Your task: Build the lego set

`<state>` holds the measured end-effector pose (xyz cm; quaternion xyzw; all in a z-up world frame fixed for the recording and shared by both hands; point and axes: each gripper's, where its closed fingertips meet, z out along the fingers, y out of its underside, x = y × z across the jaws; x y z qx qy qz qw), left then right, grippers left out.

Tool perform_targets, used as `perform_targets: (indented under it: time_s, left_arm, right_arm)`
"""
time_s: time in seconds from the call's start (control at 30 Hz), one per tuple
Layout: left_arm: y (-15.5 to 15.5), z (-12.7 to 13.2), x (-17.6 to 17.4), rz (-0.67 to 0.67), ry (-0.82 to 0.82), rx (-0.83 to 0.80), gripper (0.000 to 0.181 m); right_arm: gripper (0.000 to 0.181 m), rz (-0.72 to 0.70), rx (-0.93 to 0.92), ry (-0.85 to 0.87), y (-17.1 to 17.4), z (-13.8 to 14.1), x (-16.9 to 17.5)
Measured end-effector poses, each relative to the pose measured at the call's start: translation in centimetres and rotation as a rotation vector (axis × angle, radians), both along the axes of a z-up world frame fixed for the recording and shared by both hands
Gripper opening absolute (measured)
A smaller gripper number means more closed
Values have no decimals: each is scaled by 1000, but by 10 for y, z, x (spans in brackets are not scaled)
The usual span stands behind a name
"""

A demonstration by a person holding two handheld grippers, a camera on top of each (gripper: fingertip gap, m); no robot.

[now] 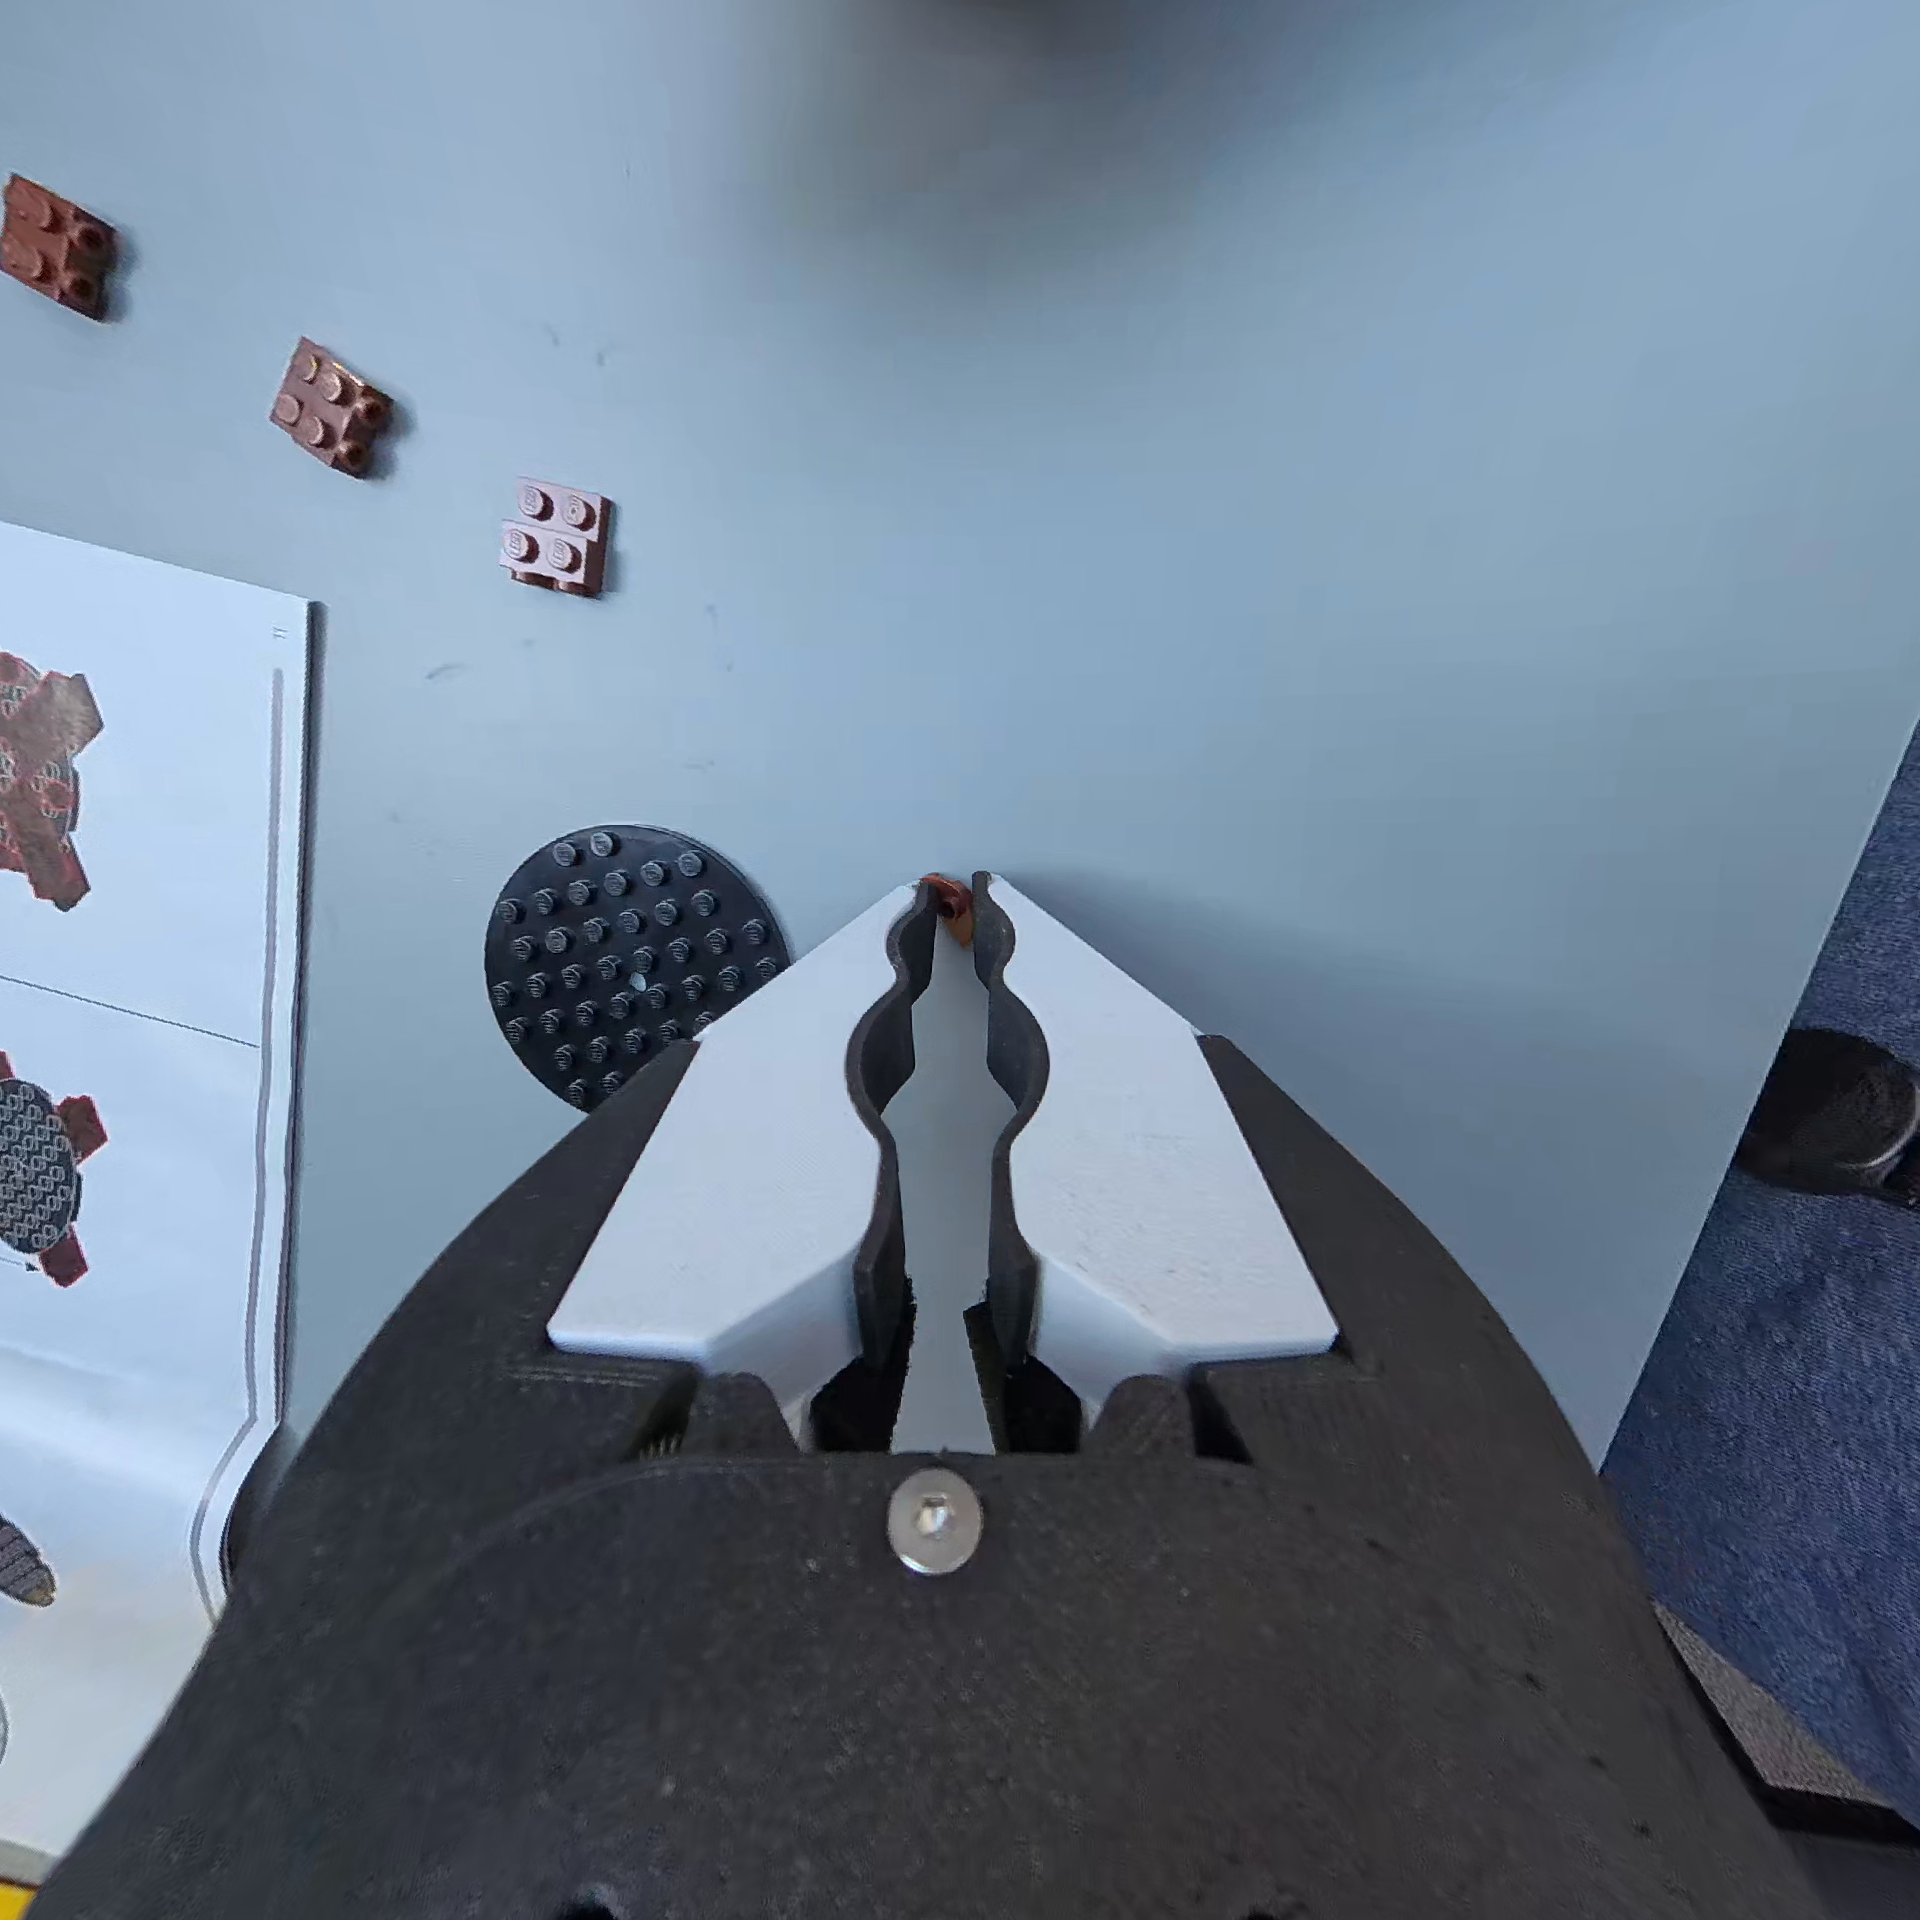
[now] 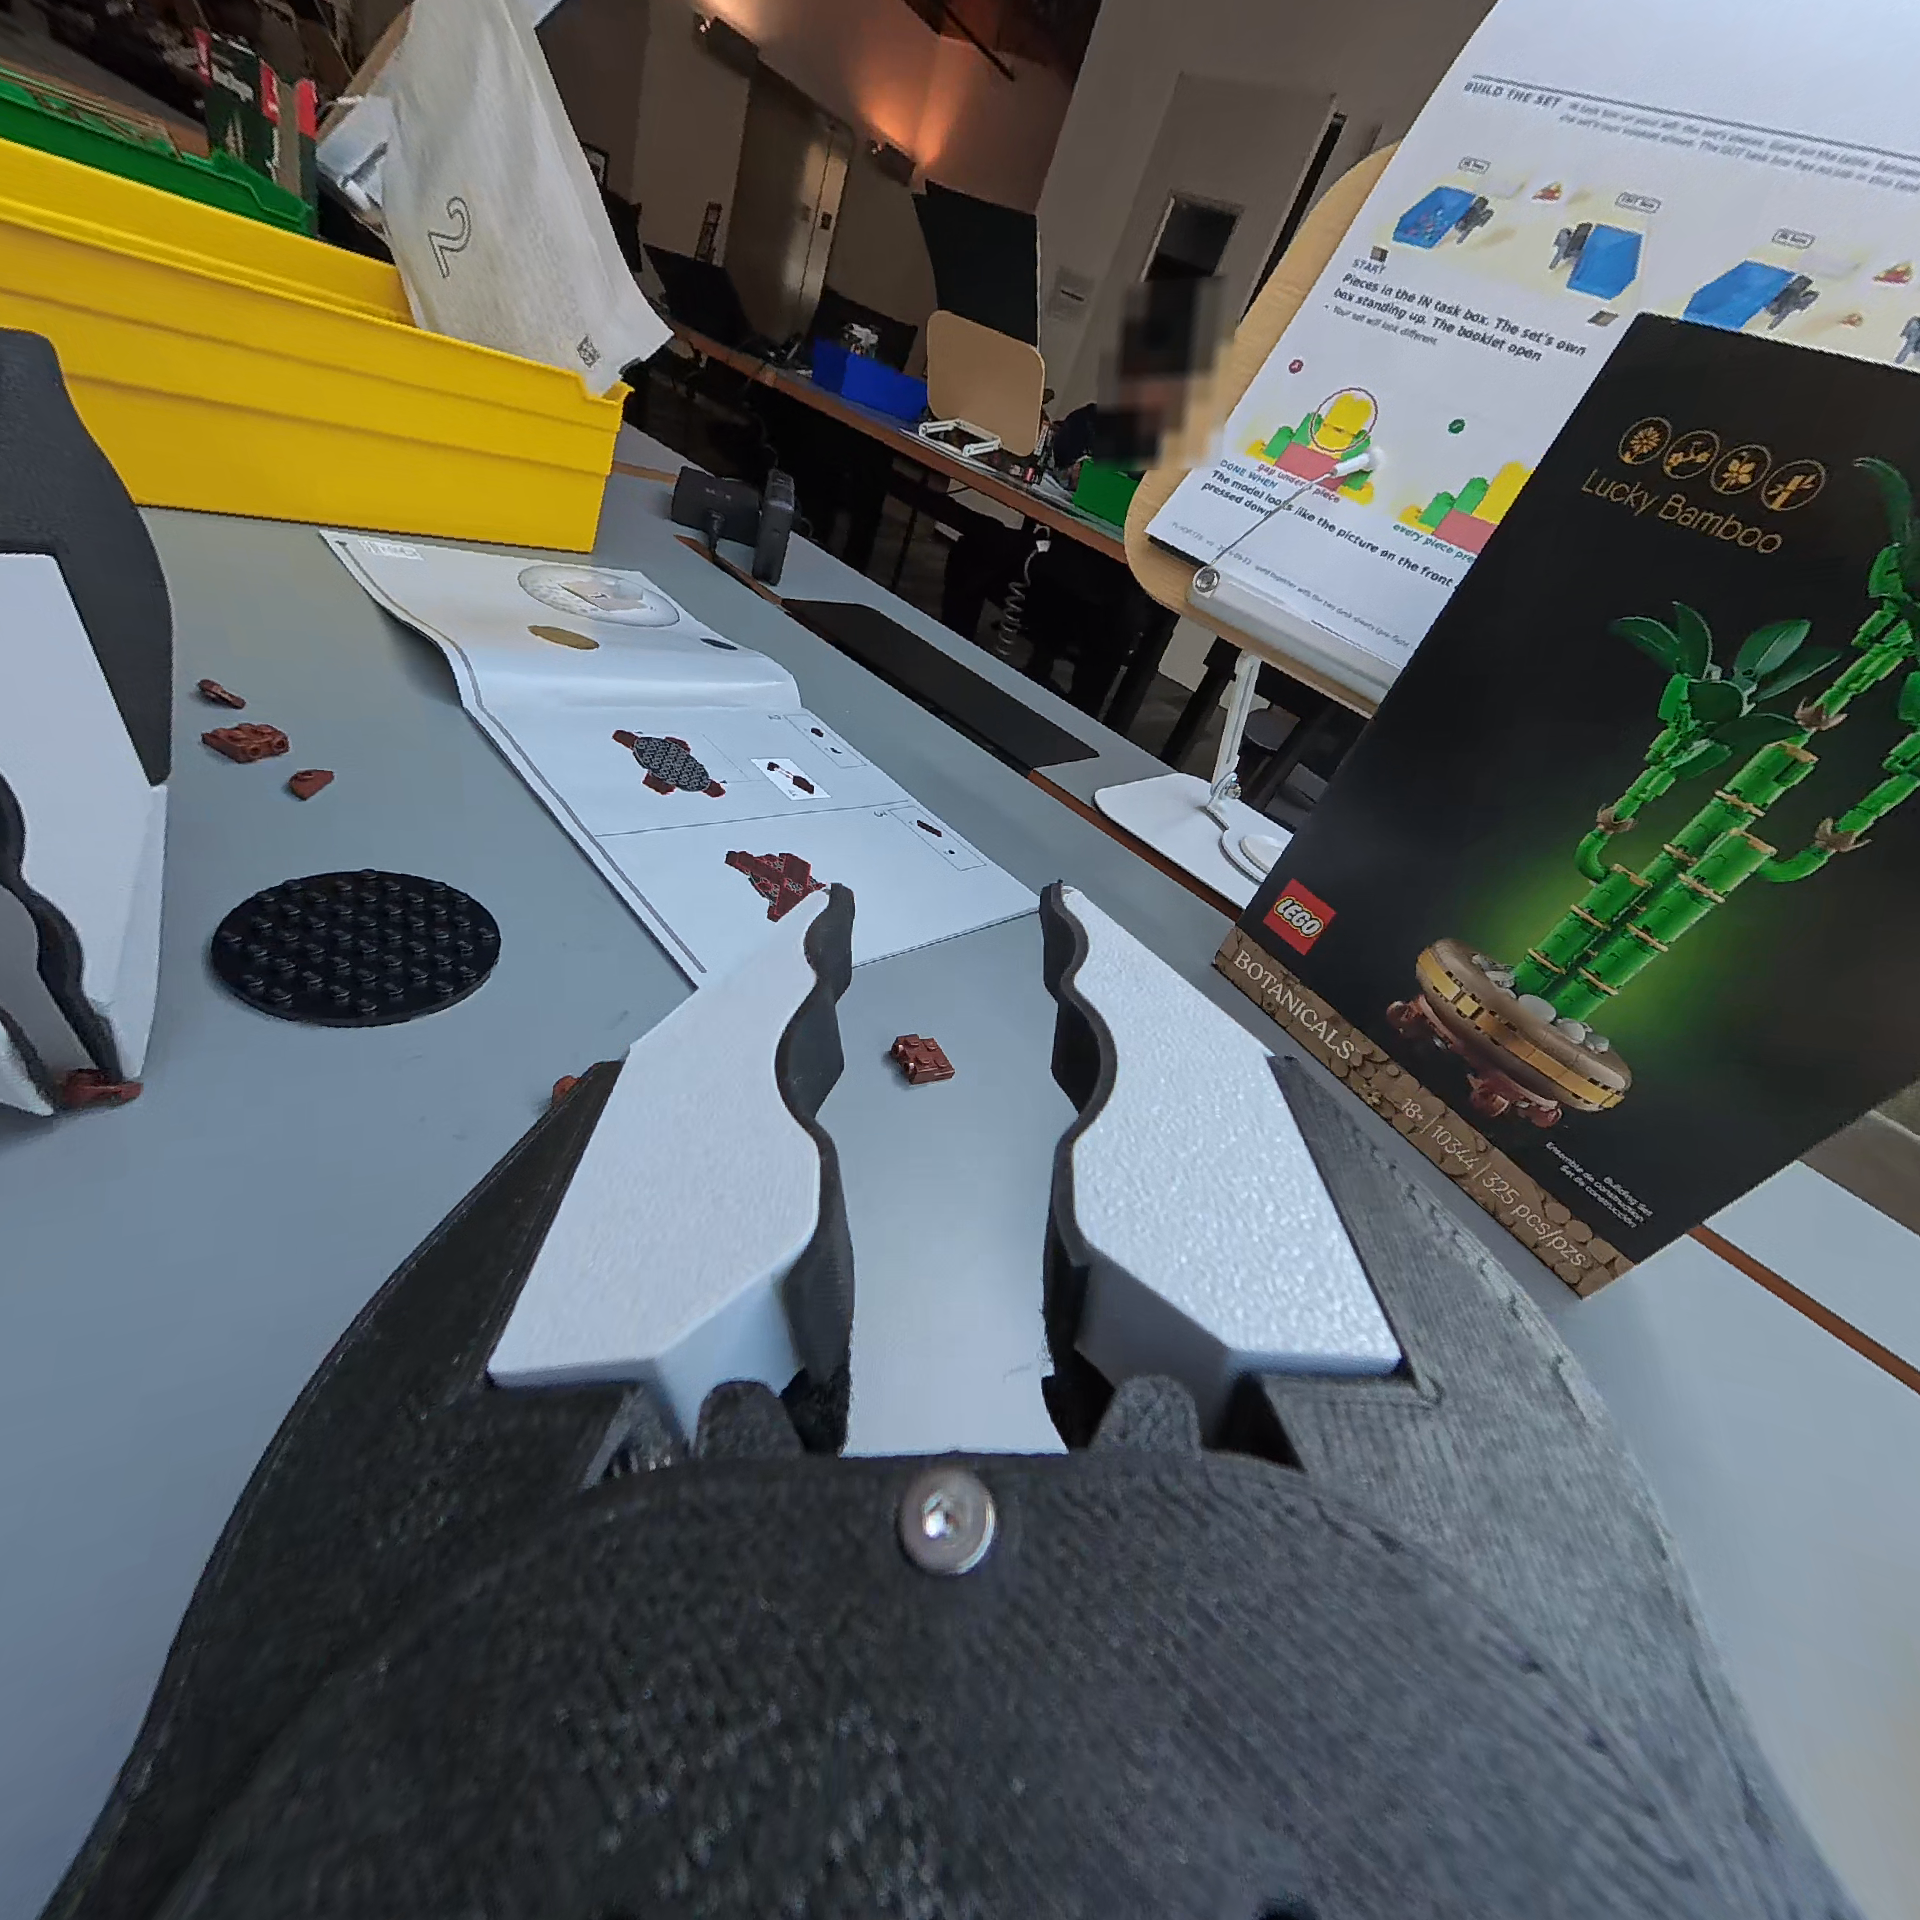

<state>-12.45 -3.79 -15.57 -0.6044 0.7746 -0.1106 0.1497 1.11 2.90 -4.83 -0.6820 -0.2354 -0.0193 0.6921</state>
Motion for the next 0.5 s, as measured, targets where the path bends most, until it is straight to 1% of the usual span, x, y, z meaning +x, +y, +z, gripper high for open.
perform_targets:
  time_s: [0.03, 0.1, 0.17, 0.23, 0.3, 0.37, 0.43, 0.47, 0.5]
  left_arm:
    - [1, 0, 0, 6, -5, 8, 5]
    - [0, 0, -2, 6, -10, 7, 8]
    - [3, 1, -9, 27, -13, 23, 22]
    - [7, 12, -21, 66, -55, 20, 36]
    - [8, 25, -39, 115, -119, -34, 32]
    - [12, 34, -59, 170, -165, -92, 30]
    - [26, 37, -78, 241, -184, -86, 30]
    - [31, 38, -85, 268, -188, -88, 30]
    - [34, 37, -90, 285, -193, -100, 30]
  right_arm:
    - [36, -1, 8, -10, -2, 0, -1]
    - [36, 1, 19, -36, -4, 0, -3]
    - [36, -1, 27, -63, -5, -1, -5]
    - [36, 26, 5, -73, -4, -4, -9]
    - [36, 84, -39, -66, -5, -9, -17]
    - [32, 248, -94, -94, -19, -17, -46]
    - [32, 484, -169, -132, -44, -29, -93]
    - [31, 617, -266, -148, -59, -43, -116]
    - [32, 698, -368, -172, -67, -58, -130]
